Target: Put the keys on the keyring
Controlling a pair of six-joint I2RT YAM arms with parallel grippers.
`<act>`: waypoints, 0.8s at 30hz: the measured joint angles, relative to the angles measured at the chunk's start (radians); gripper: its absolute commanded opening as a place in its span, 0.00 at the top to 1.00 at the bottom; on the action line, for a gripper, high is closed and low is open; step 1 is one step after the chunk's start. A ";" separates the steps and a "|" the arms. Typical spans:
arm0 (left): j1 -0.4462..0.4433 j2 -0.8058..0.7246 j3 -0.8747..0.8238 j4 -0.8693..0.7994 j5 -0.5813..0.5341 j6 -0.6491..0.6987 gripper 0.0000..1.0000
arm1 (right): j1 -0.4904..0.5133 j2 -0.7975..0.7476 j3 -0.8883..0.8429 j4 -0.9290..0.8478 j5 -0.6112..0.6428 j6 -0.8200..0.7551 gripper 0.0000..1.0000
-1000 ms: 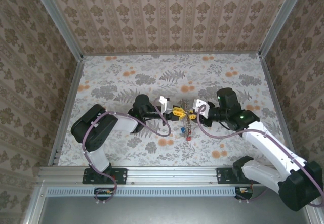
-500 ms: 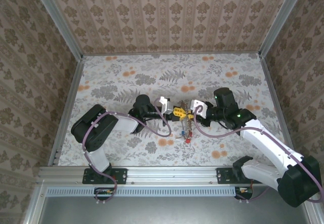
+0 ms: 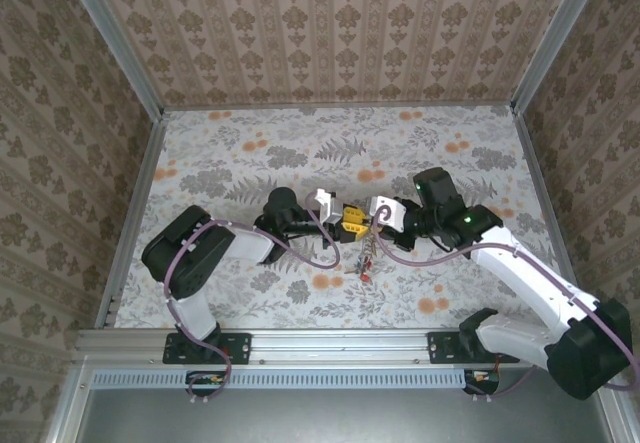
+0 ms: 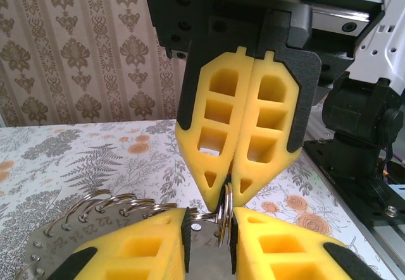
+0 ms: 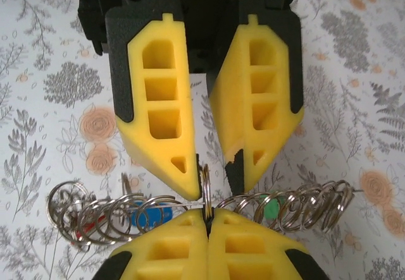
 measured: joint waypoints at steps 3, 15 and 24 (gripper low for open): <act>0.000 0.009 0.004 0.001 0.000 -0.003 0.80 | 0.027 0.027 0.035 -0.044 0.049 -0.004 1.00; -0.003 0.008 0.024 -0.063 -0.008 0.034 1.00 | 0.067 0.082 0.125 -0.142 0.183 0.012 0.92; -0.006 -0.047 0.026 -0.151 -0.014 0.060 1.00 | -0.074 -0.049 0.039 -0.047 -0.005 0.081 0.79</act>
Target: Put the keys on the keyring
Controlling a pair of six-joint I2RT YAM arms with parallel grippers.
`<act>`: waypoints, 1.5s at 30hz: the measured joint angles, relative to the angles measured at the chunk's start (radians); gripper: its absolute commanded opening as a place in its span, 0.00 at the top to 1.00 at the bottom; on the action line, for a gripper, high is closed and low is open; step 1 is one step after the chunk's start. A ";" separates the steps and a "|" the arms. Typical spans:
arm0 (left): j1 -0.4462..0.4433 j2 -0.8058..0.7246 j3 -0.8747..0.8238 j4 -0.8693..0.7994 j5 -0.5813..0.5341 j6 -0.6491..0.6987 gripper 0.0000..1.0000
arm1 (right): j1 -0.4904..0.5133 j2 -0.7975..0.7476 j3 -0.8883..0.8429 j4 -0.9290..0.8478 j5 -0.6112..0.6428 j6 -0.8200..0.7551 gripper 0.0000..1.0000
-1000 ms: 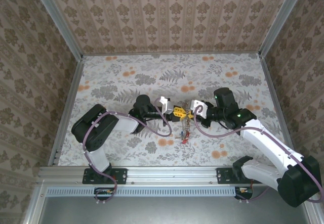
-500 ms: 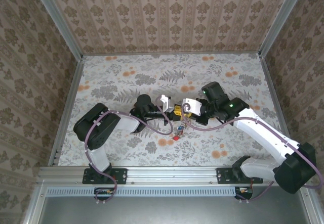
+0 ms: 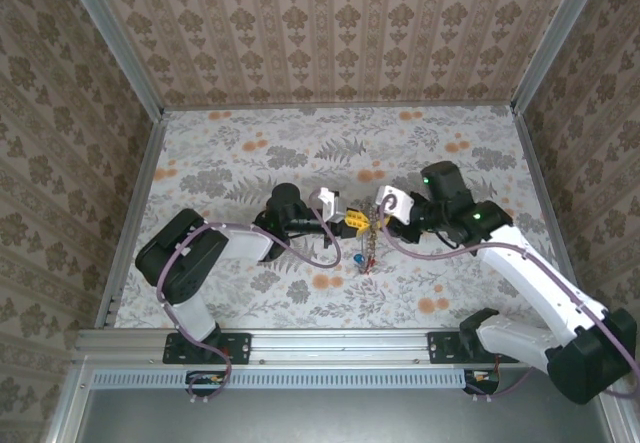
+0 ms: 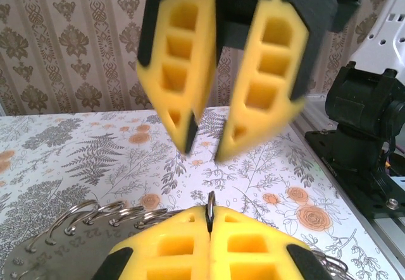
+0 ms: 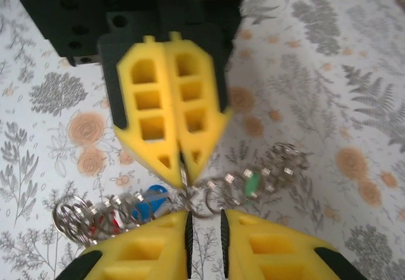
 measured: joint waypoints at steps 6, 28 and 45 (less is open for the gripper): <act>0.013 0.024 0.006 0.106 0.014 -0.087 1.00 | -0.112 -0.036 -0.024 0.013 -0.194 0.038 0.77; 0.011 0.047 0.034 0.142 0.030 -0.127 1.00 | -0.141 0.076 -0.087 0.138 -0.354 0.248 0.92; -0.002 0.052 0.054 0.143 -0.009 -0.141 1.00 | -0.138 0.084 -0.187 0.326 -0.302 0.387 0.82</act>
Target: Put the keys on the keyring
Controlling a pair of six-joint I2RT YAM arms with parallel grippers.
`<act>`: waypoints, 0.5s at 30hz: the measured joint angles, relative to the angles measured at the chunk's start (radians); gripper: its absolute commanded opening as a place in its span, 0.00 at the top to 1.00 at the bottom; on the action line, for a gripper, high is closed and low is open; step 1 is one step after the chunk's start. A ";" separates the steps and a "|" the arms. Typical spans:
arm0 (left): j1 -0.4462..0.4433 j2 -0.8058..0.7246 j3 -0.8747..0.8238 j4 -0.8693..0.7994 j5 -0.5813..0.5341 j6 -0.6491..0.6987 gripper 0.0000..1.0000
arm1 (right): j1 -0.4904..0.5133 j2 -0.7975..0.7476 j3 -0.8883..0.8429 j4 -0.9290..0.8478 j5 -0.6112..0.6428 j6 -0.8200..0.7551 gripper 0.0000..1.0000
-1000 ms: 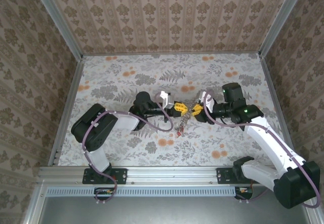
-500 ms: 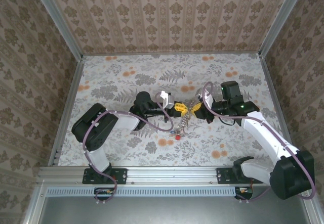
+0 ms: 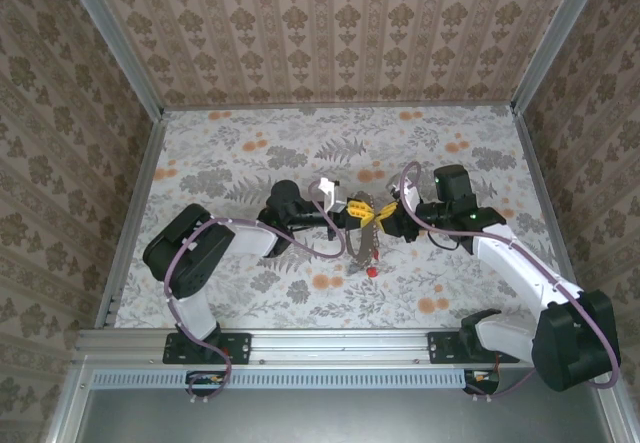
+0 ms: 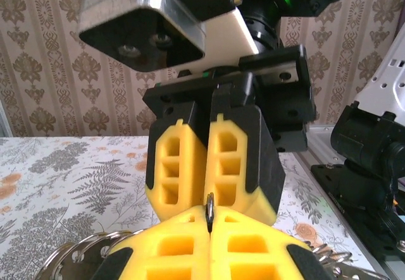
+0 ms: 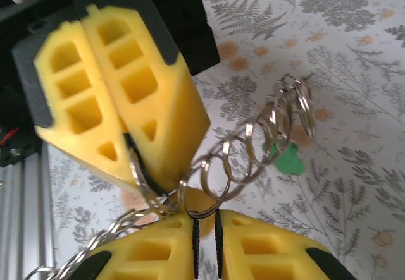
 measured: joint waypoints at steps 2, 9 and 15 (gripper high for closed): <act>-0.005 0.000 0.002 0.003 -0.003 0.000 1.00 | 0.003 -0.010 -0.018 0.027 0.016 0.016 0.79; -0.014 0.000 0.003 0.006 -0.004 0.000 1.00 | 0.013 -0.047 -0.063 0.074 0.029 0.031 0.78; -0.014 0.000 0.003 0.016 -0.003 0.000 1.00 | 0.013 -0.165 -0.095 0.105 0.038 0.021 0.80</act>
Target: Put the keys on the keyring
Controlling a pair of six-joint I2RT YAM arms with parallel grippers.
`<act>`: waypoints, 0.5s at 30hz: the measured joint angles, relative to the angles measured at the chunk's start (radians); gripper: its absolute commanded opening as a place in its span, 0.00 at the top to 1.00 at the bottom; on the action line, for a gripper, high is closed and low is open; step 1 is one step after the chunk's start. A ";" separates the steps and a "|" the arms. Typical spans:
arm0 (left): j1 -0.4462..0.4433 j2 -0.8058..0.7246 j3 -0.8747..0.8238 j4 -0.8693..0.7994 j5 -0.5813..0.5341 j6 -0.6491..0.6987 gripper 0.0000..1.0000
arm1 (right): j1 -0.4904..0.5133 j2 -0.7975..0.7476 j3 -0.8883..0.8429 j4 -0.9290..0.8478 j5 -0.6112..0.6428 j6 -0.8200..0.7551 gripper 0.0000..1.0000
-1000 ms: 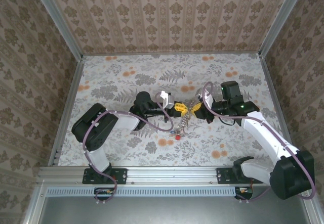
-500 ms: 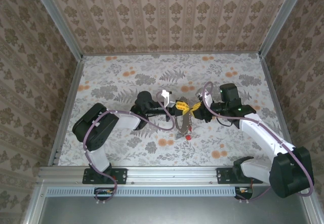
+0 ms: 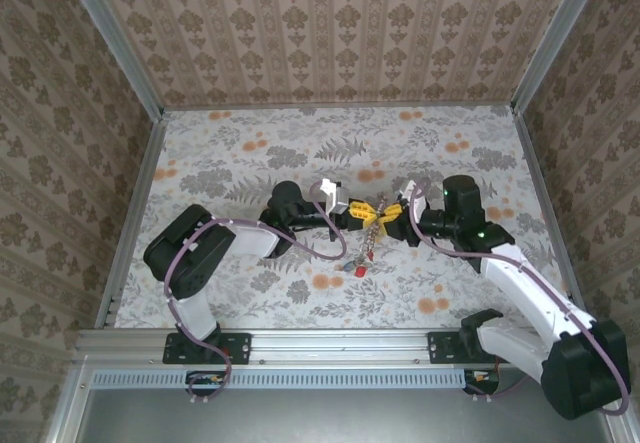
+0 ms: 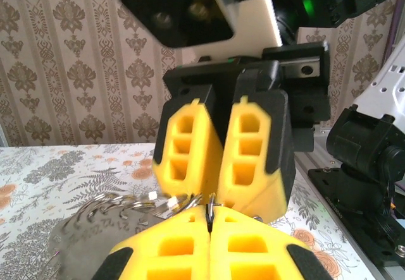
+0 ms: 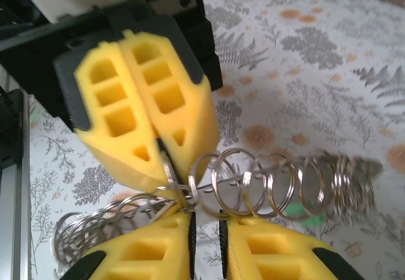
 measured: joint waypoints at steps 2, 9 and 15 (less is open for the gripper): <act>0.000 0.000 0.000 0.002 0.001 0.000 1.00 | 0.000 -0.023 -0.004 0.008 -0.006 -0.005 0.80; -0.006 0.000 0.000 0.002 0.000 0.000 1.00 | 0.000 -0.038 -0.018 0.040 -0.016 -0.006 0.75; -0.006 0.000 0.000 0.002 0.000 -0.001 1.00 | 0.000 -0.066 -0.044 0.039 0.000 -0.013 0.73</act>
